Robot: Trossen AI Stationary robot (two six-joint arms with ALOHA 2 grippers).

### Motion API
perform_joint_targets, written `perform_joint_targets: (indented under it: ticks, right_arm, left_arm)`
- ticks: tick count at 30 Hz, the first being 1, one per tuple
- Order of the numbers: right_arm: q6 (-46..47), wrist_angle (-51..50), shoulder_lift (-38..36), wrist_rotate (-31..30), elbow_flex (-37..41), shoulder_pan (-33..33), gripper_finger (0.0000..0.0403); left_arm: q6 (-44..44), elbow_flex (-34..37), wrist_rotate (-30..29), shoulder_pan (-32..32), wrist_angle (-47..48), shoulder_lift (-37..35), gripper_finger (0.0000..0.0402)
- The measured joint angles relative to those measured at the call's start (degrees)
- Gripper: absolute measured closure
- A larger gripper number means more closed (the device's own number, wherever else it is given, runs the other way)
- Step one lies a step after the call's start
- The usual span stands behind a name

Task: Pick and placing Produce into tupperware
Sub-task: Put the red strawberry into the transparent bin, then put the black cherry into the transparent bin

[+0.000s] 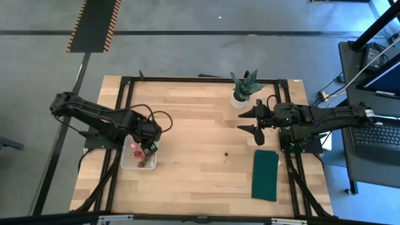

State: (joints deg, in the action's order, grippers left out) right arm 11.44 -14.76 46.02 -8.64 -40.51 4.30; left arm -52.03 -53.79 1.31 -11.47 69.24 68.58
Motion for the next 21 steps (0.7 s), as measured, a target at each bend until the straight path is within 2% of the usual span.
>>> perform_joint_targets:
  ticks: [5, 9, 16, 19, 21]
  right_arm:
    - [0.26, 0.11, -0.02, 0.02, 0.00, 0.00, 0.0157]
    - [0.35, 0.45, -0.02, 0.02, 0.00, 0.00, 0.0157]
    - [1.66, 0.53, -0.02, 0.07, 0.00, 0.00, 0.0157]
    - [1.86, 2.17, -0.02, 0.31, 0.00, 0.00, 0.0157]
    - [1.64, 4.43, -0.04, 0.33, 0.00, 0.00, 0.0157]
  left_arm:
    - [-0.17, 6.44, 1.60, -0.98, -6.72, 0.00, 0.0251]
    - [-0.54, 8.98, 2.66, -1.80, -8.59, 0.00, 0.0262]
    - [-0.09, 7.95, 2.73, -1.83, -8.52, -0.02, 0.0281]
    - [1.47, 5.48, 2.12, -1.85, -8.34, -0.60, 0.0288]
    - [3.25, 2.62, -0.40, -1.85, -8.54, -1.43, 0.0292]
